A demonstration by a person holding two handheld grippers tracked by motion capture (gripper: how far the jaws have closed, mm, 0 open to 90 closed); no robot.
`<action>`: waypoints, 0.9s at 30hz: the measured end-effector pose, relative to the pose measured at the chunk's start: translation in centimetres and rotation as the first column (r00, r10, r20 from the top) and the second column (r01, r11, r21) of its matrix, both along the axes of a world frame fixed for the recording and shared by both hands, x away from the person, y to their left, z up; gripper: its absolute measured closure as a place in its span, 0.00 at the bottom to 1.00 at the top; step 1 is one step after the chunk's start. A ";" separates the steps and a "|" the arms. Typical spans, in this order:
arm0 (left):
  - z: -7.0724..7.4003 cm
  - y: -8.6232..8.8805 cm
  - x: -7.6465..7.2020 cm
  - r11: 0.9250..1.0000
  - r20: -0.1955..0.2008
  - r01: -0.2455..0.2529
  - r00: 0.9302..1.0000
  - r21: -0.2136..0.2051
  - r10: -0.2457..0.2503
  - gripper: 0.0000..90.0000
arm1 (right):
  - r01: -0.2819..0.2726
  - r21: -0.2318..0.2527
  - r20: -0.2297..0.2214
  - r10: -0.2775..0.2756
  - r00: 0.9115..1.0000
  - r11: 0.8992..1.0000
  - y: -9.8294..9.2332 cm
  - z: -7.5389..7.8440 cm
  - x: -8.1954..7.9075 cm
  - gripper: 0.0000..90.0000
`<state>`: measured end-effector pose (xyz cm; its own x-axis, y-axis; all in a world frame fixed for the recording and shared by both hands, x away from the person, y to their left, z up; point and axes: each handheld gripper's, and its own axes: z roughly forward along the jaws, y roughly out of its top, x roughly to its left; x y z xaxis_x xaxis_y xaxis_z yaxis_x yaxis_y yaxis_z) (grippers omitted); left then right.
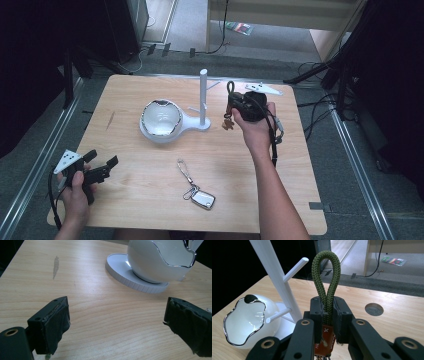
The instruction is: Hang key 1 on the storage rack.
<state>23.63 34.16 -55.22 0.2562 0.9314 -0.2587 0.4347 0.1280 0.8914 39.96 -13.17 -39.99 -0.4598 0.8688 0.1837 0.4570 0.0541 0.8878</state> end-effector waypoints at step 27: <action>0.0 0.0 0.0 1.000 0.001 -0.001 1.000 -0.001 0.001 0.08 | -0.052 0.011 -0.017 0.052 0.998 0.999 1.9 0.5 2.1 0.89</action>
<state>23.63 34.18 -55.22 0.2556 0.9313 -0.2596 0.4339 0.1295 0.8916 42.04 -11.28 -39.50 -0.5013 0.8417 0.2005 0.4688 0.0694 0.8806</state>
